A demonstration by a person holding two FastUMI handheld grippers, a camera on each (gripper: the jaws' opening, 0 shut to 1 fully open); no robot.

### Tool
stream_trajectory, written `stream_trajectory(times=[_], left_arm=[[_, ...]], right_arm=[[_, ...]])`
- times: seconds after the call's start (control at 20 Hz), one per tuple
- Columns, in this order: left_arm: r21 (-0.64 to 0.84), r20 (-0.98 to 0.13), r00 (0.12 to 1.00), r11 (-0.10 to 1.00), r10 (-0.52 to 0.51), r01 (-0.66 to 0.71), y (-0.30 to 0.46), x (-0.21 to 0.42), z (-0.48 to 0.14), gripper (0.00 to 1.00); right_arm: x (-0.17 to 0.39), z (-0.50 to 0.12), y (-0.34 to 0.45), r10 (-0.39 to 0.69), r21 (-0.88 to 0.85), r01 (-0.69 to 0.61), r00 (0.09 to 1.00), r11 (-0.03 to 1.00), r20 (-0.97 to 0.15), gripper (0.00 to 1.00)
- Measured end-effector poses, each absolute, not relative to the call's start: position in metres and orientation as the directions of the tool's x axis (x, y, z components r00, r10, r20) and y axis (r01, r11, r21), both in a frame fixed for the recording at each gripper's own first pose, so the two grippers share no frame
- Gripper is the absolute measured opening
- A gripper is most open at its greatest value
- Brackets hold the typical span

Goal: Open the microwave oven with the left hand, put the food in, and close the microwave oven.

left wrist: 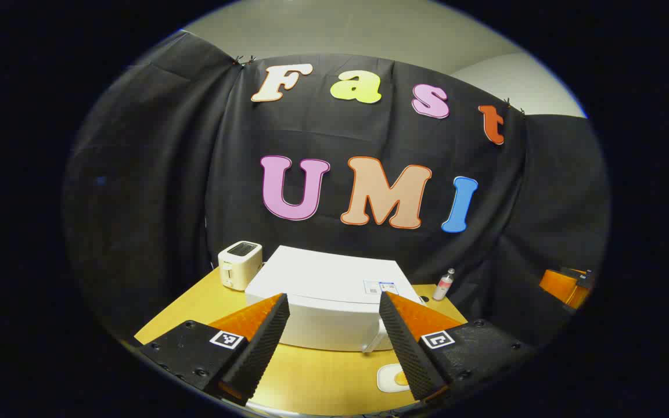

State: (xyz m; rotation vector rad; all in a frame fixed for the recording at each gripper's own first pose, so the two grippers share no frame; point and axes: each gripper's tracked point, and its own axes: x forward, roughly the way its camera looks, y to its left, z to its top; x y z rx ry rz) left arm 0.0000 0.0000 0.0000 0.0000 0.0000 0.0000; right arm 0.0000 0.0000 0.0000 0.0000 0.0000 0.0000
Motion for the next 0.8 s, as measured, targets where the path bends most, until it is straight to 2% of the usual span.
stream_trajectory(times=[0.5, 0.55, 0.6, 0.8], left_arm=[[0.027, 0.02, 1.0, 1.0, 0.011, -0.012, -0.025, 0.01, 0.007, 0.95], [0.022, 0.022, 1.0, 1.0, 0.01, -0.01, -0.028, 0.01, 0.007, 0.99], [0.018, 0.023, 1.0, 1.0, 0.009, -0.01, -0.03, 0.011, 0.007, 0.95], [0.008, 0.019, 1.0, 1.0, 0.007, -0.008, -0.037, 0.013, 0.003, 0.95]], right_arm=[[0.014, 0.008, -0.03, 0.004, 0.017, -0.004, 1.0, 1.0, 0.009, 0.92], [0.016, 0.009, -0.031, 0.008, 0.022, -0.008, 1.0, 1.0, 0.012, 0.92], [0.018, 0.01, -0.033, 0.012, 0.025, -0.012, 1.0, 1.0, 0.012, 0.92], [0.023, 0.01, -0.039, 0.025, 0.029, -0.026, 1.0, 0.999, 0.007, 0.92]])
